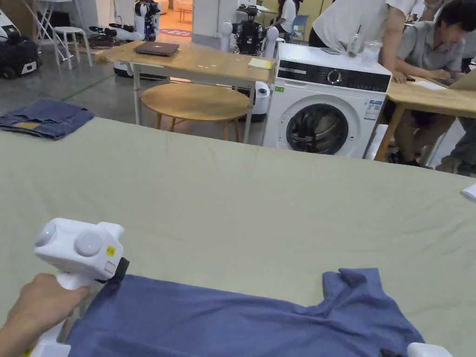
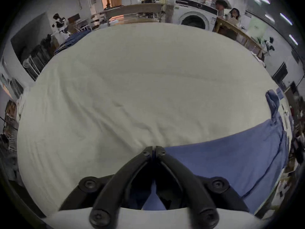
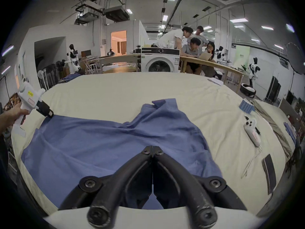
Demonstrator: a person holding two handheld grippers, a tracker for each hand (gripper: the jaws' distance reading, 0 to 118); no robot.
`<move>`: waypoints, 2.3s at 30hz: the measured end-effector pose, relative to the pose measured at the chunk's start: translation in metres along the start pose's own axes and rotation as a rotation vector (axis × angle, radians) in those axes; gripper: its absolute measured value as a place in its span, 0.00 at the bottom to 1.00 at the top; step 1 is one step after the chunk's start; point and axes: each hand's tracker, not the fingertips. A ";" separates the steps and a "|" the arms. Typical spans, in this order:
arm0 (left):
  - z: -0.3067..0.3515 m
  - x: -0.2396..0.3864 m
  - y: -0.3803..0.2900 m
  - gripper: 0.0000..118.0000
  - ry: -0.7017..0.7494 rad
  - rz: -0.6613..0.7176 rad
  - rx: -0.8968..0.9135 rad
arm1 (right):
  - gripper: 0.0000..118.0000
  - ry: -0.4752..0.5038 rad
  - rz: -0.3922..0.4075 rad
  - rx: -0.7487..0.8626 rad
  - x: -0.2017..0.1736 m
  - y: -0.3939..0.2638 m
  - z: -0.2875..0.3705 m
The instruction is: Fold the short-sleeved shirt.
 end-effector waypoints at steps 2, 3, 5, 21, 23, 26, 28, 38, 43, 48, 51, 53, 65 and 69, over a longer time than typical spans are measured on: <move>0.011 0.001 -0.006 0.00 -0.010 0.019 0.034 | 0.00 -0.021 0.005 -0.016 0.014 0.015 -0.006; 0.017 0.001 -0.009 0.00 -0.016 0.026 0.056 | 0.00 -0.041 0.009 -0.028 0.022 0.025 -0.012; 0.028 0.002 -0.013 0.00 -0.025 0.034 0.072 | 0.07 -0.067 0.023 -0.057 0.037 0.044 -0.029; 0.052 -0.001 -0.026 0.00 -0.042 0.087 0.115 | 0.45 0.037 -0.053 -0.559 0.079 0.094 -0.197; 0.053 -0.002 -0.029 0.00 -0.038 0.083 0.110 | 0.40 0.020 -0.048 -0.536 0.085 0.092 -0.204; 0.051 -0.004 -0.029 0.00 -0.041 0.092 0.108 | 0.09 0.026 -0.045 -0.498 0.086 0.092 -0.200; 0.050 -0.006 -0.030 0.00 -0.043 0.099 0.107 | 0.00 0.050 -0.055 -0.508 0.086 0.091 -0.200; 0.083 -0.009 -0.045 0.00 -0.064 0.112 0.163 | 0.00 0.060 -0.010 -0.277 0.090 0.110 -0.114; 0.122 -0.014 -0.067 0.00 -0.066 0.088 0.218 | 0.00 0.063 0.000 -0.225 0.088 0.109 -0.043; 0.155 -0.029 -0.093 0.00 -0.086 0.109 0.271 | 0.00 0.070 -0.001 -0.178 0.089 0.094 0.018; 0.165 -0.032 -0.116 0.00 -0.103 0.103 0.281 | 0.00 0.072 0.010 -0.173 0.086 0.078 0.047; 0.168 -0.032 -0.130 0.00 -0.114 0.099 0.284 | 0.00 0.066 0.020 -0.171 0.084 0.063 0.063; 0.169 -0.031 -0.221 0.00 -0.131 0.100 0.221 | 0.00 0.026 0.033 -0.259 0.091 -0.023 0.101; 0.149 -0.024 -0.242 0.00 -0.090 0.047 0.143 | 0.00 0.023 0.018 -0.335 0.093 -0.054 0.087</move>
